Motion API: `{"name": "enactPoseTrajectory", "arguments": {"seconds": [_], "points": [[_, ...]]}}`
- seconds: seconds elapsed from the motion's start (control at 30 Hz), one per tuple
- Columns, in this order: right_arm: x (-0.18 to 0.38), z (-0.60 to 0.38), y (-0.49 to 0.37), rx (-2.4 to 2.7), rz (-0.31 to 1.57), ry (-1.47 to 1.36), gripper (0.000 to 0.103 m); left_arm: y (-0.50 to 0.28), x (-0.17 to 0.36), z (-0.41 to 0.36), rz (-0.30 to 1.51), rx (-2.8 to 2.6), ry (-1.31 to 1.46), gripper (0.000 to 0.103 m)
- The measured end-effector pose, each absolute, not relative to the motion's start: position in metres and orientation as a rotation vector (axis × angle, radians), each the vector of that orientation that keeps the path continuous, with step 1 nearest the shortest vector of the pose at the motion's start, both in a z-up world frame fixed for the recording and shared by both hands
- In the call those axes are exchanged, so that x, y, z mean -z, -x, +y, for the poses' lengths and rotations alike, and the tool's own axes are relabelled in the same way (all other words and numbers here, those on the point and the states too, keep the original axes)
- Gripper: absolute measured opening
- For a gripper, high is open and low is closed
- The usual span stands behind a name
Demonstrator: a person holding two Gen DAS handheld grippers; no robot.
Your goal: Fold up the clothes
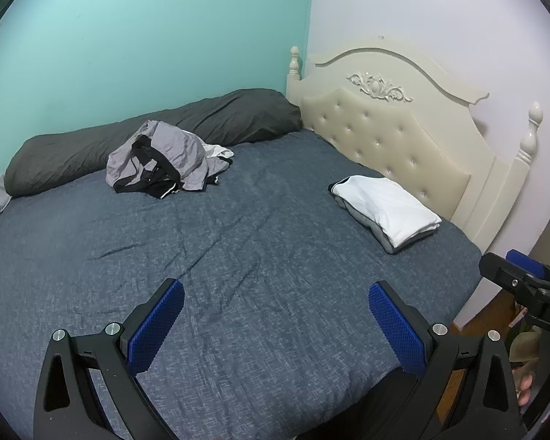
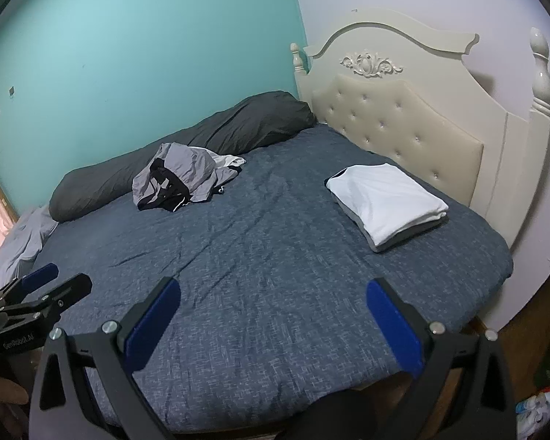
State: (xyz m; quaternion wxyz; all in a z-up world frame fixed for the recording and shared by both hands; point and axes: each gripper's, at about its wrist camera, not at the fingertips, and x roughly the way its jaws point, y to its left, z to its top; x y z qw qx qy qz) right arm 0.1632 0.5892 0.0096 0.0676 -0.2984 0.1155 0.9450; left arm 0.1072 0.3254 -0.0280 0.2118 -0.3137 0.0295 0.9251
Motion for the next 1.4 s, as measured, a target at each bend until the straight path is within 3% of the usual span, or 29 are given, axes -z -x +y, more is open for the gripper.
{"name": "enactPoseTrajectory", "arguments": {"seconds": [1.4], "points": [[0.000,0.599,-0.169,-2.786,0.356,0.943,0.102,-0.100,0.036,0.340,0.070,-2.500,0.930,0.103]]}}
